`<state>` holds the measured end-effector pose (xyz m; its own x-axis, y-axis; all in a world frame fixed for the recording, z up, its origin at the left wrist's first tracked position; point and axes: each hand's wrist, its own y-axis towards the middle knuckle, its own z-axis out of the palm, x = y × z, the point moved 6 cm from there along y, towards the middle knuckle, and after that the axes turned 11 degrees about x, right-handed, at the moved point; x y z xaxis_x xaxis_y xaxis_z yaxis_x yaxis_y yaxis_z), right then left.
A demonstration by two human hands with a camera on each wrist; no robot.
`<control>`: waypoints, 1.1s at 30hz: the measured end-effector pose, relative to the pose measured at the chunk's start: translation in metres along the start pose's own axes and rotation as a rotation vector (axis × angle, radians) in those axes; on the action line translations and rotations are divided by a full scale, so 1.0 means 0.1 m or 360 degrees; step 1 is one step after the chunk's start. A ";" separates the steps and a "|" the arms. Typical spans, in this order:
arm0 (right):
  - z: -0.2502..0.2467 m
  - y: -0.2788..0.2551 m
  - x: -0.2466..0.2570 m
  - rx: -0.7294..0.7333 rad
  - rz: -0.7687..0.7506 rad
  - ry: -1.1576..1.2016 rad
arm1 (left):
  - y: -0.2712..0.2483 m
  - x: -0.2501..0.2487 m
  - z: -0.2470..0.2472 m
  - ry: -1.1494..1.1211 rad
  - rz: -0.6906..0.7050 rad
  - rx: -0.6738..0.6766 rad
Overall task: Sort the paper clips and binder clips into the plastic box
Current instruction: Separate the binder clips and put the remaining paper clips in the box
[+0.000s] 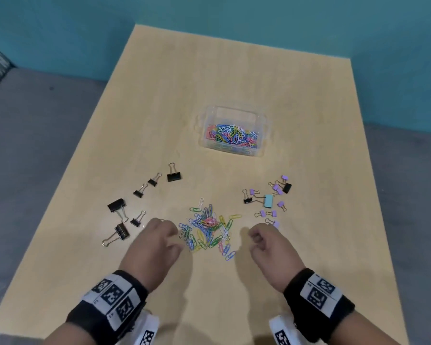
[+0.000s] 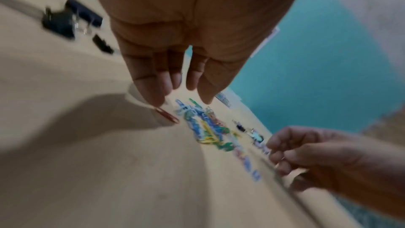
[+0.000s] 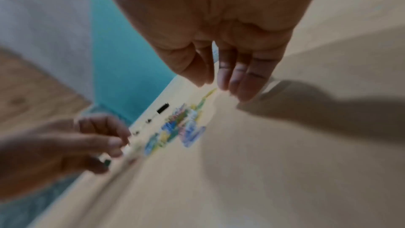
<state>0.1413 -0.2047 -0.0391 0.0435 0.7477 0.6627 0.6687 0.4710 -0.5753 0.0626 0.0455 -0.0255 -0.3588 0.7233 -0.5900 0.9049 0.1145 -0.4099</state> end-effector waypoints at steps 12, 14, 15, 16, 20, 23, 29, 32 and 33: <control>0.34 0.44 0.59 -0.0007 -0.0244 -0.0988 | 0.32 -0.26 0.28 0.0373 0.0099 0.0111; 0.35 0.52 0.66 -0.0002 -0.0251 -0.0911 | 0.39 -0.32 0.30 0.0332 0.0112 0.0097; 0.35 0.55 0.69 -0.0006 -0.0268 -0.0876 | 0.43 -0.34 0.30 0.0313 0.0123 0.0078; 0.34 0.57 0.71 -0.0013 -0.0280 -0.0839 | 0.46 -0.37 0.30 0.0298 0.0131 0.0067; 0.30 0.63 0.70 -0.0028 -0.0273 -0.0744 | 0.55 -0.39 0.33 0.0260 0.0128 0.0037; 0.27 0.64 0.67 -0.0022 -0.0254 -0.0769 | 0.59 -0.38 0.34 0.0268 0.0090 0.0005; 0.21 0.61 0.63 0.0064 -0.0208 -0.0752 | 0.61 -0.37 0.29 0.0108 -0.0029 0.0085; 0.13 0.60 0.56 0.0097 -0.0124 -0.0564 | 0.58 -0.29 0.24 -0.0165 -0.0173 0.0127; 0.11 0.60 0.51 0.0109 -0.0083 -0.0466 | 0.56 -0.24 0.24 -0.0325 -0.0242 0.0152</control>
<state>0.1754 -0.1334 -0.0447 -0.2118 0.8201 0.5316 0.6122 0.5353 -0.5819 0.1166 0.0181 -0.0512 -0.5364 0.5491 -0.6410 0.8149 0.1394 -0.5625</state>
